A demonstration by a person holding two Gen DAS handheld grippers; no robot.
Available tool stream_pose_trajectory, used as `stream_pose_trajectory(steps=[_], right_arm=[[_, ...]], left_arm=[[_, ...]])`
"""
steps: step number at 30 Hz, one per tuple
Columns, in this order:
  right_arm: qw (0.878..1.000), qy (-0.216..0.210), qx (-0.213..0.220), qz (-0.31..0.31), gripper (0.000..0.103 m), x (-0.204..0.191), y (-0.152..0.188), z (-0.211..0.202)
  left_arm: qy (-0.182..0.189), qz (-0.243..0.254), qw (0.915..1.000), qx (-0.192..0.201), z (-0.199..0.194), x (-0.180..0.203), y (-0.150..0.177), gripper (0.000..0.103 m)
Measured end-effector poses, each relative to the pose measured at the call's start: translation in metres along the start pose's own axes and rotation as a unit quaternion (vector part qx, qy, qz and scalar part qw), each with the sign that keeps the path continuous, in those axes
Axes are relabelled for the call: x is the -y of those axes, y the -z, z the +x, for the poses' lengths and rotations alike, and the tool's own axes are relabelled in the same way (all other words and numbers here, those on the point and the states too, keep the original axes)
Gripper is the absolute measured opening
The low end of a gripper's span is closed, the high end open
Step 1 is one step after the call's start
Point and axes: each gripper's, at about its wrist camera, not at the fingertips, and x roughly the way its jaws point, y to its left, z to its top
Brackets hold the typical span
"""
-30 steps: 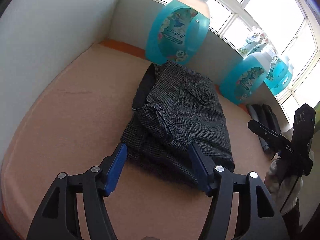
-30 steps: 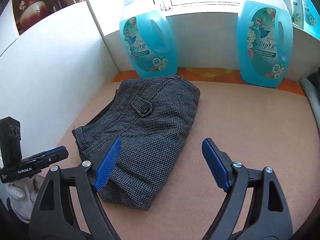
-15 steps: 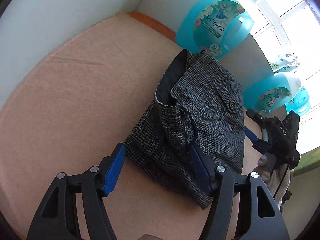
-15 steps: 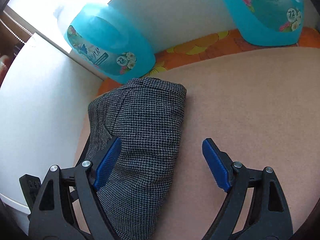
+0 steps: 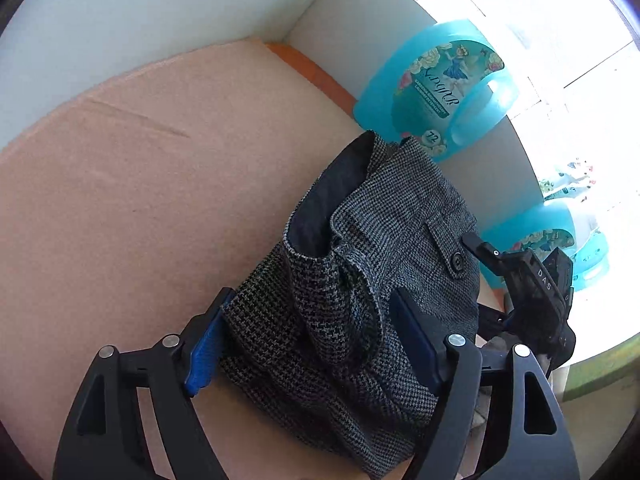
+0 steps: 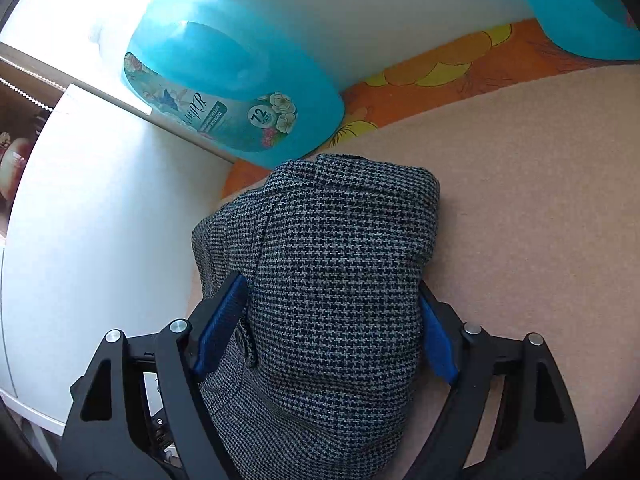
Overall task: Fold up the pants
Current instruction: 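Lift the bundle with the right tool and carry it toward the clothes stack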
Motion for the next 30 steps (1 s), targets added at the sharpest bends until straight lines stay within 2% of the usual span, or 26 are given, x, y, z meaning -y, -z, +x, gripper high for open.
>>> stream_pose_trajectory(steps=[1,2,4,9,12,21,30], right_arm=[[1.0,0.0,0.0,0.003,0.074,0.0,0.0,0.0],[1.0,0.0,0.0,0.004,0.07,0.0,0.0,-0.001],[1.0,0.003,0.003,0.003,0.055,-0.002,0.0,-0.003],[0.999,0.02,0.016,-0.023,0.035,-0.016,0.003,-0.014],[0.998,0.037,0.026,-0.052,0.031,-0.033,0.006,-0.023],[0.987,0.058,0.053,-0.14,0.026,-0.089,0.021,-0.051],[0.979,0.076,0.084,-0.167,0.024,-0.111,0.041,-0.1]], left_arm=[[-0.004,0.01,0.9999,0.001,0.001,0.002,-0.001,0.074],[-0.013,0.016,0.9998,0.003,0.002,0.004,-0.001,0.063],[-0.012,0.021,0.9997,0.004,0.003,0.006,-0.001,0.053],[-0.011,0.06,0.9978,0.024,-0.001,0.019,0.004,0.034],[-0.005,0.083,0.9962,0.026,-0.008,0.023,0.005,0.03],[0.018,0.086,0.9955,0.035,-0.03,0.02,0.008,0.027],[0.047,0.129,0.9897,0.042,-0.057,0.049,0.026,0.026]])
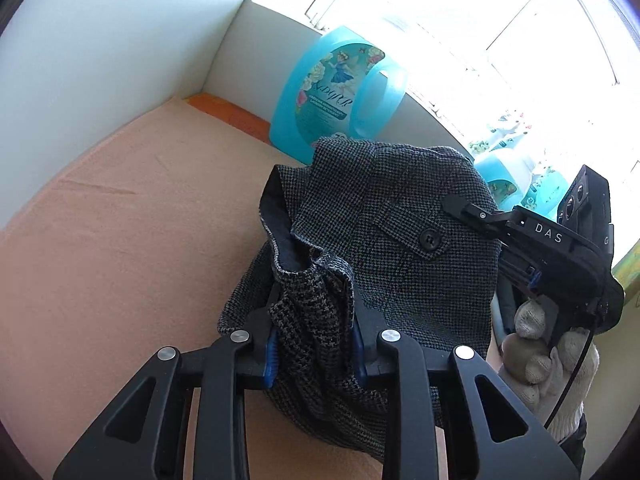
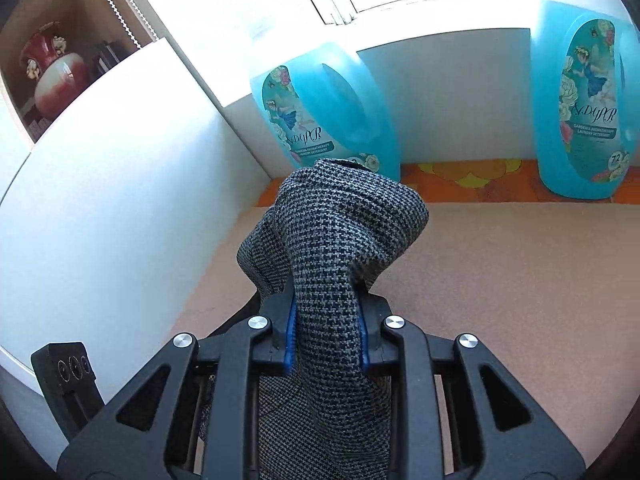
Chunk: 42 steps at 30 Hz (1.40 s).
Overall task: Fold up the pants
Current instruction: 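Lift the bundle with the right tool and carry it toward the clothes stack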
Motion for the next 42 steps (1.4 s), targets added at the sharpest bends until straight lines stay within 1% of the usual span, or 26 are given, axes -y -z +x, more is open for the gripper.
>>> stream_pose_trajectory(steps=[4,8,13,18,23,27,31,33,34,39,42], right_arm=[[1.0,0.017,0.017,-0.013,0.023,0.001,0.003,-0.032],[0.999,0.03,0.034,-0.01,0.023,0.012,0.005,-0.067],[0.997,0.047,0.056,-0.008,0.023,0.034,0.005,-0.115],[0.995,0.064,0.078,-0.004,0.022,0.067,0.003,-0.167],[0.991,0.083,0.103,0.001,0.022,0.105,-0.003,-0.22],[0.986,0.108,0.126,-0.001,0.022,0.138,-0.011,-0.26],[0.98,0.14,0.139,-0.002,0.021,0.17,-0.022,-0.292],[0.977,0.155,0.144,0.001,0.021,0.185,-0.029,-0.303],[0.976,0.161,0.146,0.001,0.021,0.193,-0.033,-0.308],[0.968,0.193,0.159,-0.004,0.021,0.229,-0.059,-0.331],[0.962,0.216,0.164,-0.013,0.021,0.249,-0.076,-0.334]], left_arm=[[0.017,0.011,0.9998,0.002,-0.006,0.023,0.008,0.025],[0.039,0.028,0.9989,0.0,-0.013,0.05,0.018,0.025],[0.07,0.056,0.9959,-0.006,-0.014,0.092,0.03,0.025],[0.098,0.087,0.9912,-0.014,-0.005,0.143,0.047,0.025],[0.126,0.11,0.9857,-0.025,0.014,0.2,0.058,0.025],[0.147,0.14,0.9787,-0.033,0.033,0.252,0.065,0.025],[0.171,0.154,0.9721,-0.045,0.057,0.297,0.071,0.024],[0.184,0.158,0.9685,-0.06,0.072,0.318,0.071,0.024],[0.187,0.162,0.9669,-0.06,0.078,0.329,0.072,0.024],[0.207,0.187,0.9588,-0.054,0.1,0.379,0.07,0.024],[0.216,0.197,0.9548,-0.051,0.114,0.403,0.071,0.024]])
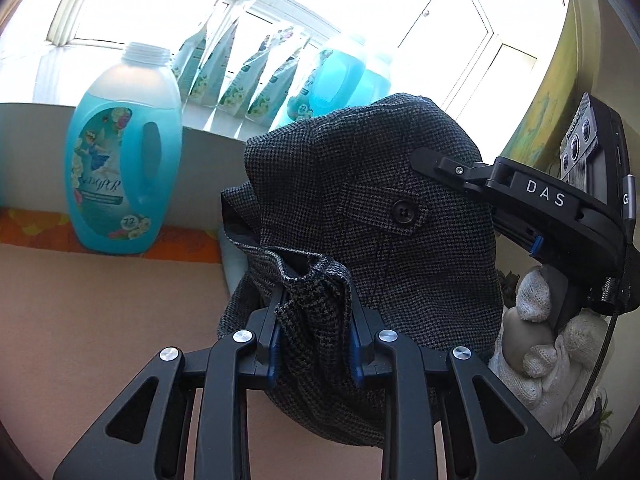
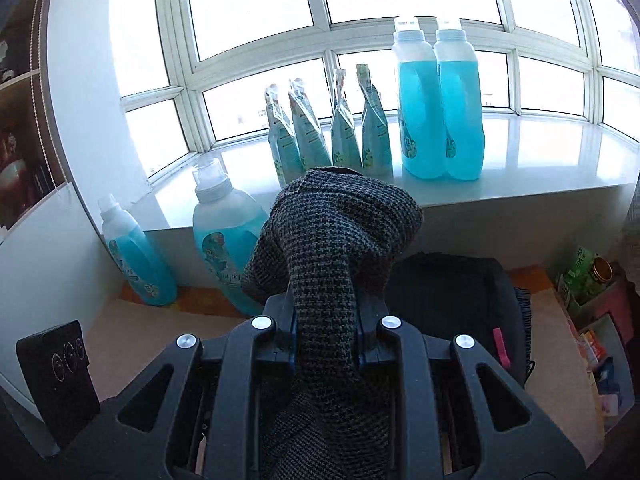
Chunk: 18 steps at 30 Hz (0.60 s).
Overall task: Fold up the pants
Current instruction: 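Lift the bundle with the right tool and carry it toward the clothes stack, then lower the bundle onto the folded clothes stack and open the right tool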
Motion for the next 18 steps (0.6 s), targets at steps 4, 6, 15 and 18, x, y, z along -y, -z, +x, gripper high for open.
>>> stream_pose_trajectory(steps=[4,6,15,18], right_arm=[[1.0,0.016,0.001,-0.005,0.021,0.029,-0.013,0.018],[1.0,0.024,-0.002,-0.008,0.021,0.041,-0.016,0.028],[0.999,0.038,-0.017,-0.029,0.021,0.097,-0.022,0.084],[0.994,0.088,-0.055,-0.018,0.028,0.127,-0.014,0.113]], left_arm=[[0.007,0.007,1.0,0.001,0.032,0.008,-0.01,0.023],[0.013,0.003,0.9999,-0.001,0.05,0.008,-0.013,0.023],[-0.001,0.033,0.9994,-0.008,0.103,0.018,0.001,0.023],[0.0,0.028,0.9983,-0.052,0.131,0.009,0.008,0.024]])
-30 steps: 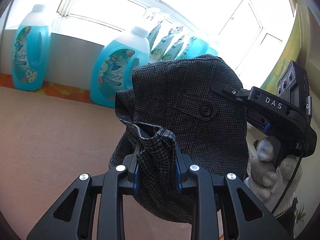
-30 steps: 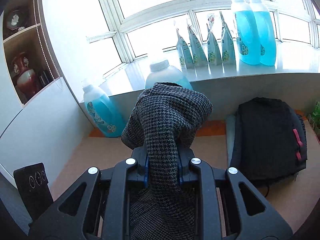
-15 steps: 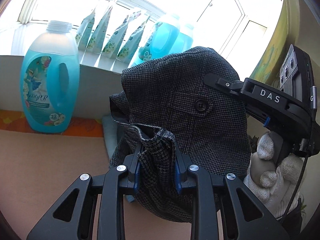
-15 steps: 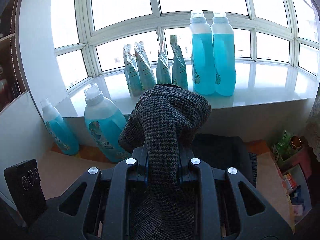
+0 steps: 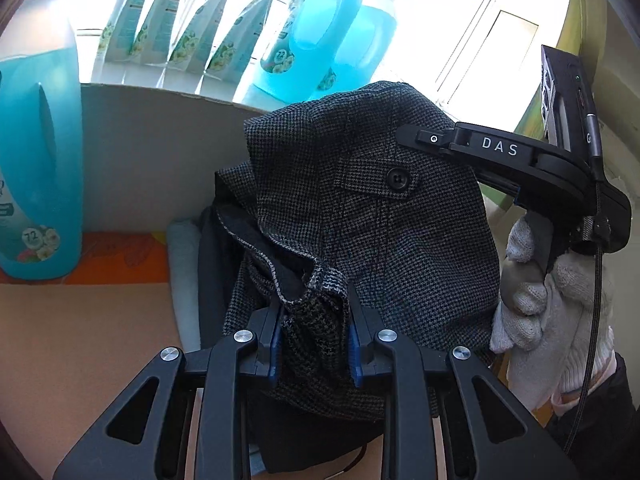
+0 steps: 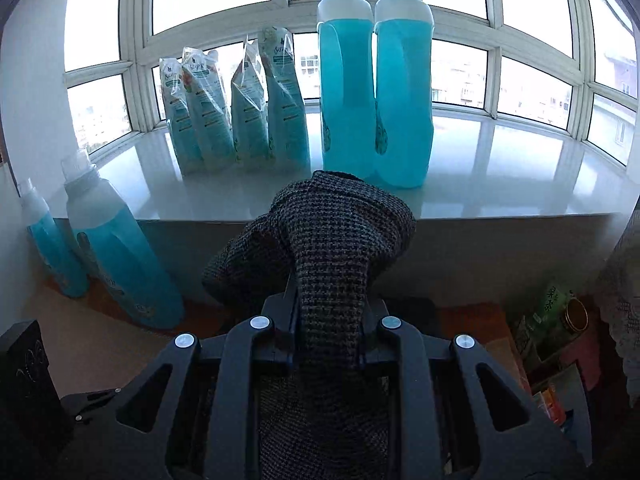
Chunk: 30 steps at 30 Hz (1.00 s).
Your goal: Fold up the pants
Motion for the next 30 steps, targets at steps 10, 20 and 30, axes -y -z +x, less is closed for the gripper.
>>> stream_pose_trajectory(steps=[10,20,30], right_arm=[[0.993,0.106,-0.014,0.052,0.073,0.051,0.025,0.003],[0.995,0.078,0.007,0.06,0.075,0.025,0.04,-0.047],[0.996,0.07,0.018,0.051,0.076,-0.019,0.09,-0.106]], left_arm=[[-0.041,0.026,0.9987,-0.017,-0.023,-0.003,0.023,0.049],[-0.086,0.062,0.9944,-0.003,-0.054,-0.001,0.02,0.049],[-0.1,0.094,0.9904,0.022,-0.1,0.016,0.028,0.055]])
